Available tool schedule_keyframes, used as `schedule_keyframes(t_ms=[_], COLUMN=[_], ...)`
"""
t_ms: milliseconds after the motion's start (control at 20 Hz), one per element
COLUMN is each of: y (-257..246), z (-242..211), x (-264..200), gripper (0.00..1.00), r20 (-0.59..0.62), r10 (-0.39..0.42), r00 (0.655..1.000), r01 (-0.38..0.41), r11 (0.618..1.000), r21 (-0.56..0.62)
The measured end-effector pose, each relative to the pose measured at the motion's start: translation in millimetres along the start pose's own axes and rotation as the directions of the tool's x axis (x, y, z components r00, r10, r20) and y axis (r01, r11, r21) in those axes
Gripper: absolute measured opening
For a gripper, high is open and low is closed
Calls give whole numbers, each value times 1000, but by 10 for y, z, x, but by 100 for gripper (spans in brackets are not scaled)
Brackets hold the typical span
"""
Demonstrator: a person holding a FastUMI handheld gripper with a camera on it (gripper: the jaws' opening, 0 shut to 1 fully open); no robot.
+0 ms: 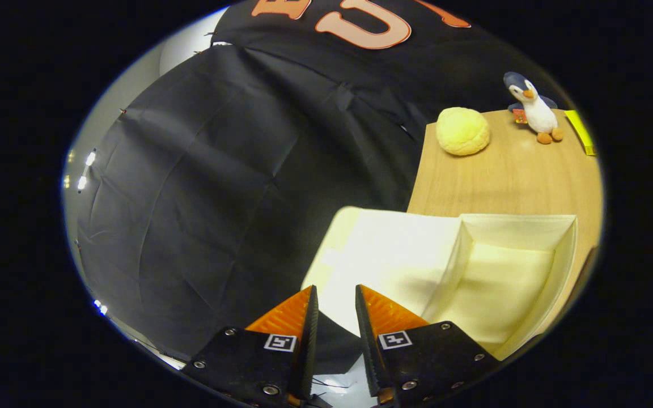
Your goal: Open the storage box then place both shoes into the box .Put the left shoe in first, then the right shoe, with the right side of both shoes facing outward in a uniform manner.
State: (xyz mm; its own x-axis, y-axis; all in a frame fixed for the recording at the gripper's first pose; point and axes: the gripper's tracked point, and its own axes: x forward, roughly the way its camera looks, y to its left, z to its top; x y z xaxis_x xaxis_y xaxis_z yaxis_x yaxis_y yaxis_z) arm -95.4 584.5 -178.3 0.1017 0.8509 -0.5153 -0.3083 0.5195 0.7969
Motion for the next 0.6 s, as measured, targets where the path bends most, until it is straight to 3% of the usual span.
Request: schedule_keyframes(t_ms=[150,200,300,400,600], y=[-388,-524,-879,-1192,-1893], z=[-15,-5,0,-40,-123], x=[-279,-380,-584,-790,-1238], gripper=[47,60,75,84,89], r20=[26,40,65,89,149], r10=[-46,-72,-149,-223,-362], r00=[999,997,987,971,920], r01=[47,74,154,233,387], r11=[999,997,985,964,901], r21=[-23,-39,-82,-126,-195])
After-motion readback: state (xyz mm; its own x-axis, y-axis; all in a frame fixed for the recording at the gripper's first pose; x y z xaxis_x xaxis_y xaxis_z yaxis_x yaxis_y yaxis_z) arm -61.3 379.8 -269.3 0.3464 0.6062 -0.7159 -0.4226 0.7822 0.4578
